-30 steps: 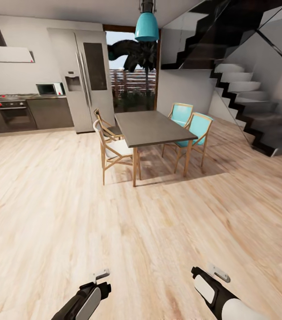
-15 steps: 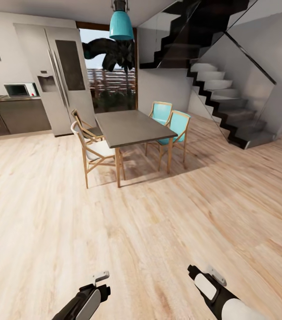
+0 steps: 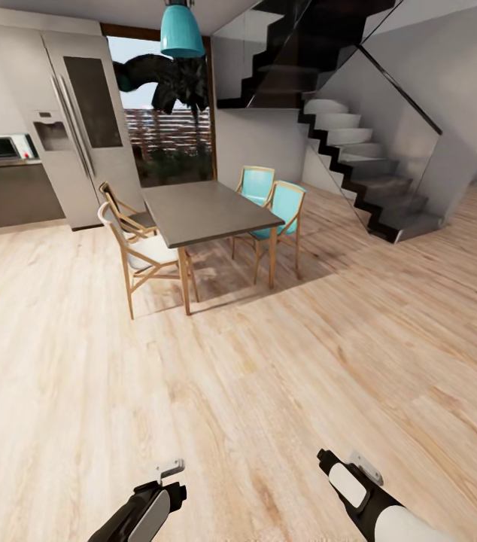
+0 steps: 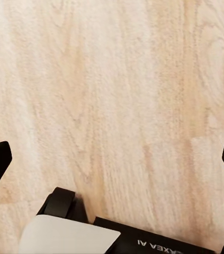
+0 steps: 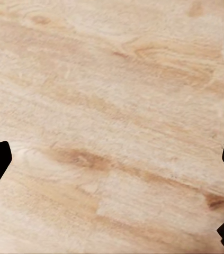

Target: Place each of the two pumpkins and all three candles from the living room inside a cabinet in the living room (use any cabinet), then make sure every cabinet is closed, and position the cauldron so it is next to a table in the living room.

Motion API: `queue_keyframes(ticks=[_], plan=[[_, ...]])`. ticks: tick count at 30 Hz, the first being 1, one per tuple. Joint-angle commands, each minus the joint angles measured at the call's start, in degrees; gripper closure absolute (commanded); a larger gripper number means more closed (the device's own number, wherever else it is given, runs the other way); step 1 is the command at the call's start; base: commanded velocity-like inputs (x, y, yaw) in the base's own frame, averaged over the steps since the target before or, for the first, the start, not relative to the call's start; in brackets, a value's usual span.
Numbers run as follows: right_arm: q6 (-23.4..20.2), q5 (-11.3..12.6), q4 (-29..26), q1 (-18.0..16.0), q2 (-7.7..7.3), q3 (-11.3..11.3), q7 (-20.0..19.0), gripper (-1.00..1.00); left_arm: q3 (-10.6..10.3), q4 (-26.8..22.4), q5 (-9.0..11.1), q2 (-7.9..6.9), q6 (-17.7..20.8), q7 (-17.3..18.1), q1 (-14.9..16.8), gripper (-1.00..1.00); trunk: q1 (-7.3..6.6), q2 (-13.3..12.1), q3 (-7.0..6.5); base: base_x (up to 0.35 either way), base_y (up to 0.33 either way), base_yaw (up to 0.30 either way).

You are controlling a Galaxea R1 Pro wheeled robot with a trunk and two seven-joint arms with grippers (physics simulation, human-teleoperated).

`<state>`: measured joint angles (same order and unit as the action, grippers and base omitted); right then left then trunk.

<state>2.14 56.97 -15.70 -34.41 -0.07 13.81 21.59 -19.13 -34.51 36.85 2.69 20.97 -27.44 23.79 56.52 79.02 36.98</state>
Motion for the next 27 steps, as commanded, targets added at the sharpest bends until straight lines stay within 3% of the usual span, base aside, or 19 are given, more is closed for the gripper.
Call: queue_keyframes(ticks=[1, 14, 20, 27], plan=[[0.2, 0.6, 0.0, 0.0, -0.02, 0.5, 0.3, -1.00, -0.3, -0.1, 0.5, -0.05, 0.1, -0.5, 0.0, -1.00, 0.00, 0.0, 0.14, 0.000, 0.000, -0.145], [0.2, 1.5, 1.3, 0.0, -0.03, 0.5, 0.3, -1.00, -0.3, -0.1, 0.5, -0.04, 0.1, -0.5, 0.0, -1.00, 0.00, 0.0, 1.19, 0.000, 0.000, -0.138], [0.5, 1.6, 1.4, 0.0, -0.10, 0.4, 0.2, -1.00, -0.3, -0.1, 0.5, -0.06, 0.1, -0.5, 0.0, -1.00, 0.00, 0.0, 1.23, 0.000, 0.000, -0.053], [0.6, 1.6, 1.5, 0.0, -0.03, 0.4, -0.8, -1.00, -0.3, -0.1, 0.6, 0.02, 0.1, -0.5, 0.0, -1.00, 0.00, 0.0, 1.06, 0.048, -0.025, -0.241]])
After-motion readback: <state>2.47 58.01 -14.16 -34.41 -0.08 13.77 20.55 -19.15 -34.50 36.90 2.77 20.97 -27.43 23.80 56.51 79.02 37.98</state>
